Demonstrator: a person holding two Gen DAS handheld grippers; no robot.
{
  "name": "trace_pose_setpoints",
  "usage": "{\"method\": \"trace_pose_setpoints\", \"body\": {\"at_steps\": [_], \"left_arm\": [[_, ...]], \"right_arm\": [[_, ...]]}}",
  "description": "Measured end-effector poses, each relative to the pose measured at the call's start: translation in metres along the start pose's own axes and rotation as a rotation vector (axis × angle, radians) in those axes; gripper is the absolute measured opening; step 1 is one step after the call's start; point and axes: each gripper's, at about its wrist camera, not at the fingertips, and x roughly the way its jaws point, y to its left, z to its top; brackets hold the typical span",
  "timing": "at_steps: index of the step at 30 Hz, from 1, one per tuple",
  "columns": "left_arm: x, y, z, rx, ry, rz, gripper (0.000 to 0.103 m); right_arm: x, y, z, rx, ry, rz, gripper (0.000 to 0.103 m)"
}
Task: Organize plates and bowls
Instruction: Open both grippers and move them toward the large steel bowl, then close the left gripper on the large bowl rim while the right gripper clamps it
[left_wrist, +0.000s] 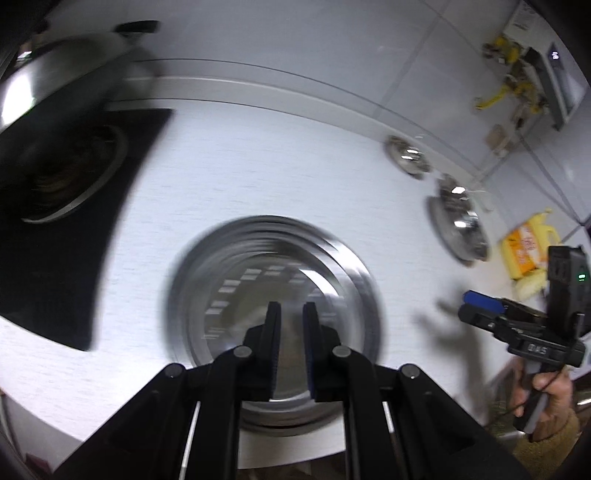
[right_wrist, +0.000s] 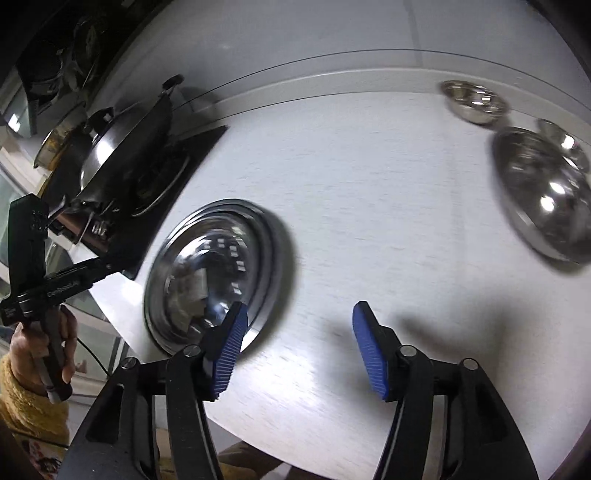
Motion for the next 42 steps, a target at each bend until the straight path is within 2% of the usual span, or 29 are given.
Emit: {"method": "trace_pose_setpoints", "body": {"at_steps": [2, 4, 6, 8, 12, 14, 15, 16, 18, 22, 27, 30, 32, 37, 40, 42], "left_arm": [[0.005, -0.017, -0.001, -0.004, 0.001, -0.035, 0.011], [0.017, -0.042, 0.0, 0.008, 0.03, -0.094, 0.011], [0.027, -0.065, 0.001, 0.024, 0.056, -0.119, 0.011], [0.038, -0.089, 0.003, 0.059, 0.07, -0.119, 0.011], [0.062, -0.143, 0.011, 0.157, 0.098, -0.053, 0.013], [0.075, -0.166, 0.017, 0.205, 0.106, -0.018, 0.046], [0.083, -0.178, 0.021, 0.231, 0.111, 0.004, 0.07], [0.089, -0.188, 0.027, 0.245, 0.107, 0.013, 0.072], [0.103, -0.205, 0.039, 0.261, 0.101, 0.032, 0.072], [0.136, -0.228, 0.064, 0.251, 0.12, 0.022, 0.072], [0.188, -0.247, 0.101, 0.151, 0.159, -0.013, 0.072], [0.211, -0.253, 0.117, 0.11, 0.174, -0.026, 0.072], [0.231, -0.252, 0.124, 0.05, 0.224, -0.055, 0.072], [0.264, -0.251, 0.133, -0.022, 0.302, -0.055, 0.072], [0.276, -0.255, 0.133, -0.014, 0.328, -0.021, 0.072], [0.281, -0.255, 0.13, -0.018, 0.351, -0.013, 0.072]], "right_arm": [[-0.013, -0.015, -0.004, 0.019, -0.015, -0.032, 0.061], [-0.03, -0.036, -0.008, 0.039, -0.031, -0.08, 0.063], [-0.045, -0.057, -0.01, 0.059, -0.047, -0.121, 0.065], [-0.059, -0.078, -0.01, 0.082, -0.064, -0.153, 0.067], [-0.086, -0.127, -0.006, 0.124, -0.112, -0.209, 0.071], [-0.094, -0.151, -0.001, 0.146, -0.127, -0.236, 0.071], [-0.097, -0.16, 0.002, 0.158, -0.134, -0.242, 0.071], [-0.098, -0.171, 0.005, 0.171, -0.137, -0.242, 0.072], [-0.099, -0.19, 0.014, 0.202, -0.143, -0.252, 0.072], [-0.092, -0.223, 0.027, 0.227, -0.128, -0.245, 0.073], [-0.071, -0.251, 0.048, 0.231, -0.084, -0.216, 0.073], [-0.06, -0.268, 0.059, 0.254, -0.075, -0.165, 0.073], [-0.053, -0.278, 0.065, 0.27, -0.065, -0.119, 0.073], [-0.041, -0.296, 0.072, 0.319, -0.049, -0.025, 0.073], [-0.035, -0.302, 0.072, 0.339, -0.036, -0.017, 0.065], [-0.032, -0.305, 0.073, 0.347, -0.028, -0.001, 0.051]]}}
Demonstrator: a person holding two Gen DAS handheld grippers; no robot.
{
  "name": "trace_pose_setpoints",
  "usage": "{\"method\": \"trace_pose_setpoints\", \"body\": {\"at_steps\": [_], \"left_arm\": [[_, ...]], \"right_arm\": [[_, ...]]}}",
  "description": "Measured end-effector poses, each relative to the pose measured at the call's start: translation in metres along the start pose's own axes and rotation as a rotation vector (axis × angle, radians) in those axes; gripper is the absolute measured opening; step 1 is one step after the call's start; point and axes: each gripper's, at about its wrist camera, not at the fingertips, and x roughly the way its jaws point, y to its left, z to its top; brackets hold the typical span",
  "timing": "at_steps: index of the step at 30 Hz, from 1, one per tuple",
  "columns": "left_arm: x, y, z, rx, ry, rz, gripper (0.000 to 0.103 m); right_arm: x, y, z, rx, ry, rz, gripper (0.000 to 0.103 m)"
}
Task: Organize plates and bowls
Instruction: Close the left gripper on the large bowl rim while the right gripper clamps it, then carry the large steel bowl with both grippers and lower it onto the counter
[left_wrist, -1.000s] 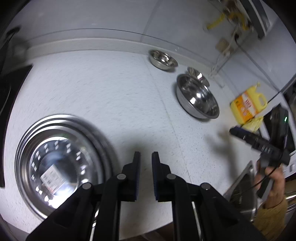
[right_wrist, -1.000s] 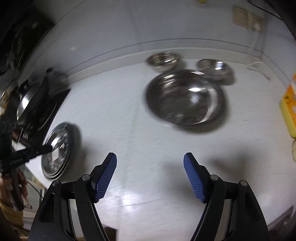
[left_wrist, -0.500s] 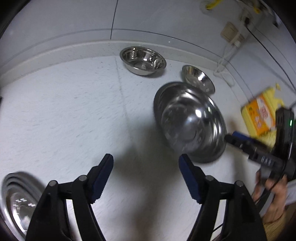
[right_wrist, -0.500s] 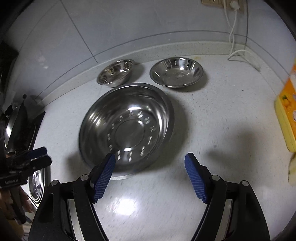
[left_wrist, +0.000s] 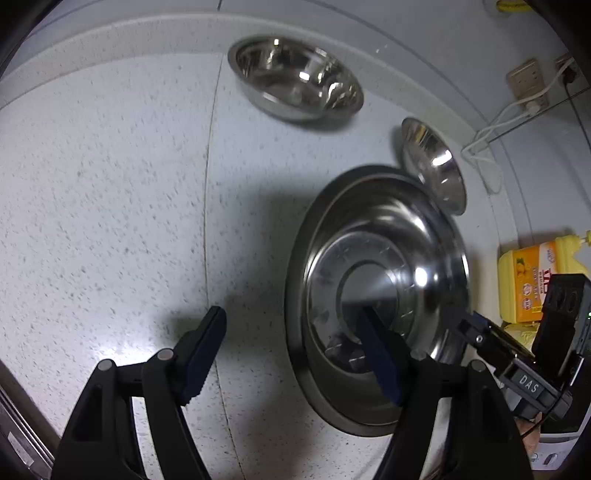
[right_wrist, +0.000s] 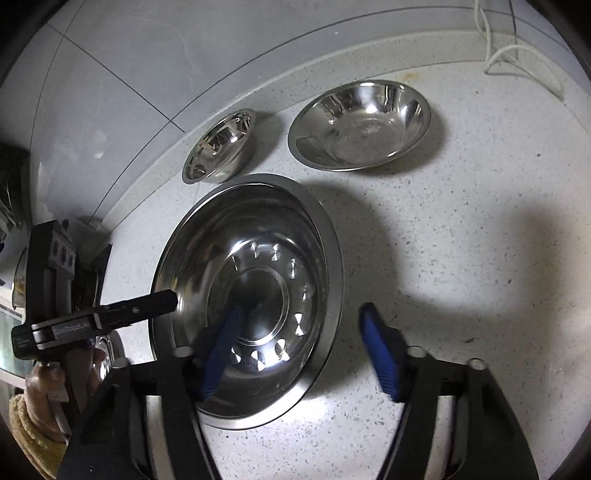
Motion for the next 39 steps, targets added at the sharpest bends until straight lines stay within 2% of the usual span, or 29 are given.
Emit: {"method": "trace_pose_setpoints", "body": {"at_steps": [3, 5, 11, 14, 17, 18, 19, 20, 21, 26, 30, 35, 39], "left_arm": [[0.005, 0.001, -0.001, -0.006, 0.013, 0.007, 0.072], [0.005, 0.0, -0.001, 0.003, 0.012, 0.011, 0.072], [0.007, 0.0, -0.005, 0.034, 0.008, 0.009, 0.072], [0.009, -0.008, 0.0, 0.06, 0.044, 0.042, 0.072], [0.012, -0.013, 0.0, 0.06, 0.045, 0.066, 0.07], [0.012, -0.014, 0.0, 0.062, 0.04, 0.075, 0.06], [0.013, -0.016, 0.001, 0.066, 0.035, 0.077, 0.031], [0.014, -0.016, 0.001, 0.061, 0.043, 0.07, 0.016], [0.017, -0.013, 0.001, 0.031, 0.07, 0.038, 0.011], [0.009, -0.012, -0.012, 0.032, 0.058, 0.037, 0.011], [-0.021, -0.015, -0.028, 0.025, 0.03, 0.004, 0.011], [-0.069, -0.01, -0.063, 0.033, 0.002, -0.057, 0.011], [-0.093, 0.002, -0.098, 0.027, 0.005, -0.085, 0.011]], "right_arm": [[0.004, -0.001, 0.0, 0.005, 0.009, 0.002, 0.034], [0.005, -0.001, 0.0, 0.002, 0.016, -0.001, 0.027], [0.004, -0.002, -0.004, -0.013, 0.025, -0.022, 0.019], [0.003, -0.004, -0.004, -0.014, 0.026, -0.026, 0.016], [0.002, -0.004, -0.005, -0.017, 0.022, -0.034, 0.015], [0.002, -0.003, -0.005, -0.019, 0.023, -0.036, 0.015], [0.002, -0.003, -0.005, -0.02, 0.021, -0.04, 0.014], [0.001, -0.002, -0.005, -0.022, 0.018, -0.047, 0.014], [0.002, -0.001, -0.004, -0.023, 0.016, -0.053, 0.014], [-0.005, 0.013, -0.011, -0.048, 0.006, -0.083, 0.013], [-0.025, 0.028, -0.022, -0.066, -0.025, -0.094, 0.013], [-0.063, 0.054, -0.044, -0.091, -0.068, -0.076, 0.013], [-0.085, 0.079, -0.074, -0.115, -0.091, -0.056, 0.013]]}}
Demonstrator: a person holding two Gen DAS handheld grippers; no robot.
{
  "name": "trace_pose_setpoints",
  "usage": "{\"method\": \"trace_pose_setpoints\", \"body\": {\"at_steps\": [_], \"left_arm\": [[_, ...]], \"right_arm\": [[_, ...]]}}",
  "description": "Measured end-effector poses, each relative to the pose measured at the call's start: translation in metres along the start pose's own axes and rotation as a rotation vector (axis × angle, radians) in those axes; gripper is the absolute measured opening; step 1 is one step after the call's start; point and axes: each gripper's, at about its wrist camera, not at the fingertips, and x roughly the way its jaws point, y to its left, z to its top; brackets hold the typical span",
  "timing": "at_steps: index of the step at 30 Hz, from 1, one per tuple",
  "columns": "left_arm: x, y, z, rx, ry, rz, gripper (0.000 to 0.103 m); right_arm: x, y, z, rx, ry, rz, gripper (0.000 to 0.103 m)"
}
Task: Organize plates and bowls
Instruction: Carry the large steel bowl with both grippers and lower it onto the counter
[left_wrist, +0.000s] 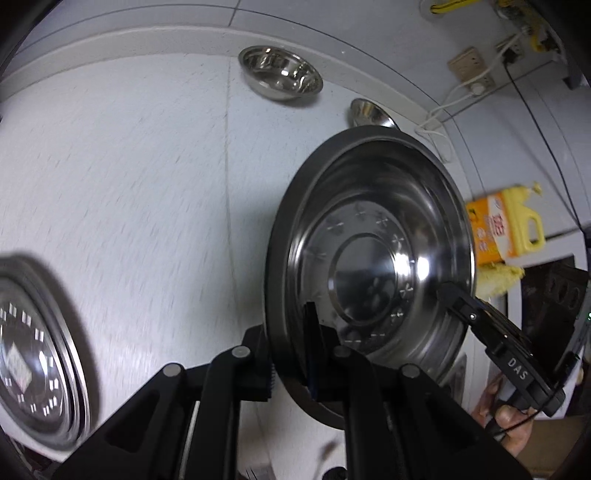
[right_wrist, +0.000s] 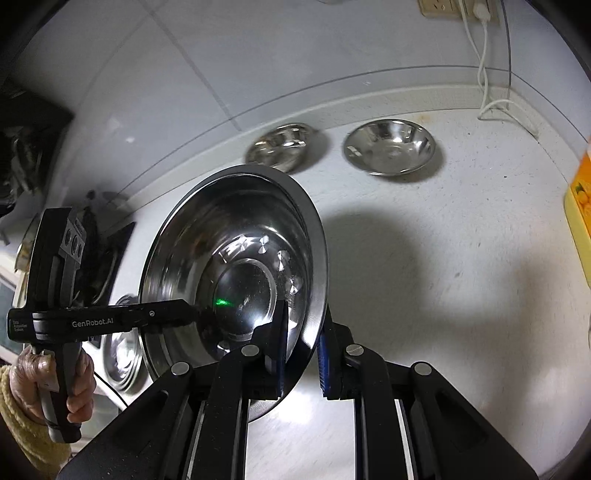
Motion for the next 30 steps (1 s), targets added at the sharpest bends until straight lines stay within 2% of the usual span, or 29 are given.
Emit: {"method": "trace_pose_setpoints", "body": {"at_steps": [5, 10, 21, 26, 30], "left_arm": [[-0.017, 0.015, -0.043, 0.006, 0.001, 0.012, 0.011], [-0.005, 0.036, -0.067, -0.025, 0.034, 0.039, 0.011], [0.029, 0.052, -0.068, -0.044, 0.066, 0.119, 0.011], [0.042, 0.066, -0.071, -0.07, 0.088, 0.131, 0.011], [0.043, 0.063, -0.067, -0.047, 0.072, 0.144, 0.012]], "right_arm": [[-0.007, 0.023, -0.037, -0.024, 0.021, 0.032, 0.013], [0.006, 0.033, -0.066, -0.026, 0.074, 0.049, 0.013], [0.037, 0.028, -0.079, -0.005, 0.151, 0.041, 0.014], [0.05, 0.026, -0.083, -0.009, 0.181, 0.051, 0.014], [0.057, 0.026, -0.085, -0.005, 0.197, 0.051, 0.014]]}}
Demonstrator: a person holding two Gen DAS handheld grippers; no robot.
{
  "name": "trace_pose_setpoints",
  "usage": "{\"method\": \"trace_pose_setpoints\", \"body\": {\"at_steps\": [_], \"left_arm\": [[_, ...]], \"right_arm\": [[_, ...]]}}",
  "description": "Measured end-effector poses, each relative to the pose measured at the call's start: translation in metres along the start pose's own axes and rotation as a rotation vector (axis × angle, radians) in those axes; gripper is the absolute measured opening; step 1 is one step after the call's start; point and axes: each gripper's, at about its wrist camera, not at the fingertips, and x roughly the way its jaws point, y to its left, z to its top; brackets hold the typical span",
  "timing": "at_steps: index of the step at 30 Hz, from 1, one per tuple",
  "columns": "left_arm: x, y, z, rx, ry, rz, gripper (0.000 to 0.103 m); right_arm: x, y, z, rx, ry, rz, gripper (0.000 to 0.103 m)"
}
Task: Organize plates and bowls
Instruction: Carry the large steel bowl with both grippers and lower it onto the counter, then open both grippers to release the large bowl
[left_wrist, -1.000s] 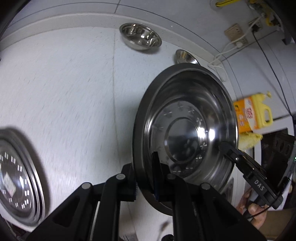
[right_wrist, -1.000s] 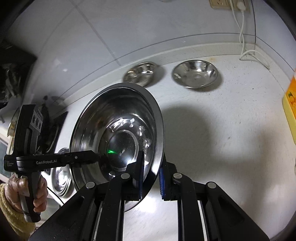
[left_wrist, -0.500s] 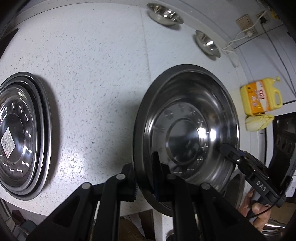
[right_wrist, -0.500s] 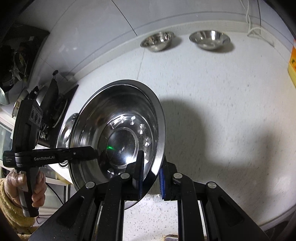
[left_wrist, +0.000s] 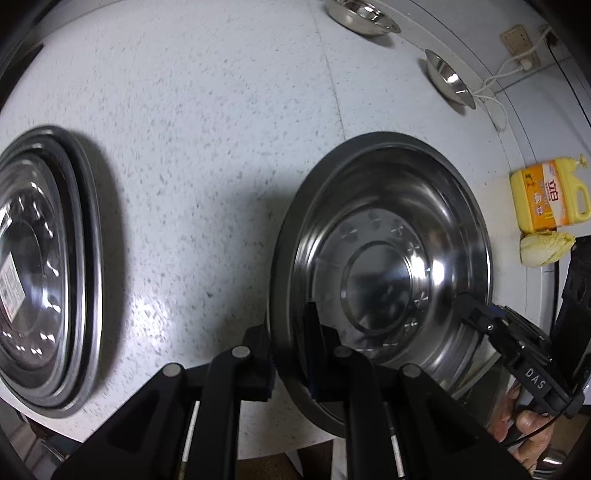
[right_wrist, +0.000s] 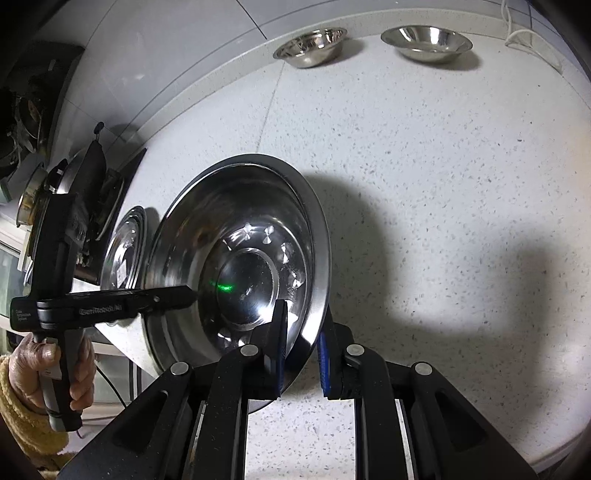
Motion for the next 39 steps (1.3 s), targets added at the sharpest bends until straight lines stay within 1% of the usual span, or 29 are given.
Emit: {"method": "trace_pose_setpoints", "body": {"at_steps": [12, 19, 23, 25, 27, 28, 33, 35, 36, 37, 38, 39], "left_arm": [[0.001, 0.006, 0.007, 0.01, -0.009, -0.016, 0.012], [-0.006, 0.006, 0.011, 0.055, -0.033, 0.005, 0.013], [-0.012, 0.007, 0.011, 0.07, -0.052, 0.006, 0.013], [-0.015, 0.009, 0.01, 0.071, -0.061, 0.007, 0.016], [-0.018, 0.012, 0.009, 0.069, -0.073, 0.014, 0.028], [-0.02, 0.013, 0.009, 0.067, -0.078, 0.016, 0.03], [-0.032, 0.021, 0.007, 0.041, -0.092, -0.013, 0.034], [-0.039, 0.021, 0.005, 0.033, -0.114, -0.035, 0.042], [-0.045, 0.02, 0.004, 0.034, -0.13, -0.042, 0.055], [-0.049, 0.019, 0.004, 0.039, -0.143, -0.045, 0.06], [-0.053, 0.018, 0.003, 0.044, -0.154, -0.045, 0.063], [-0.059, 0.018, 0.003, 0.045, -0.169, -0.044, 0.063]], "right_arm": [[0.001, -0.001, 0.002, -0.001, -0.004, 0.0, 0.014], [-0.008, -0.001, 0.007, -0.009, -0.041, -0.024, 0.014], [-0.013, 0.001, 0.011, -0.028, -0.06, -0.066, 0.023], [-0.015, 0.001, 0.013, -0.036, -0.065, -0.078, 0.025], [-0.017, 0.0, 0.015, -0.04, -0.07, -0.088, 0.025], [-0.018, 0.0, 0.016, -0.042, -0.072, -0.094, 0.025], [-0.023, 0.001, 0.019, -0.048, -0.086, -0.119, 0.027], [-0.028, 0.0, 0.022, -0.05, -0.097, -0.13, 0.027], [-0.03, 0.001, 0.024, -0.05, -0.102, -0.132, 0.027], [-0.032, 0.0, 0.025, -0.05, -0.107, -0.134, 0.027], [-0.035, 0.0, 0.027, -0.05, -0.113, -0.137, 0.028], [-0.039, 0.0, 0.03, -0.051, -0.122, -0.145, 0.03]]}}
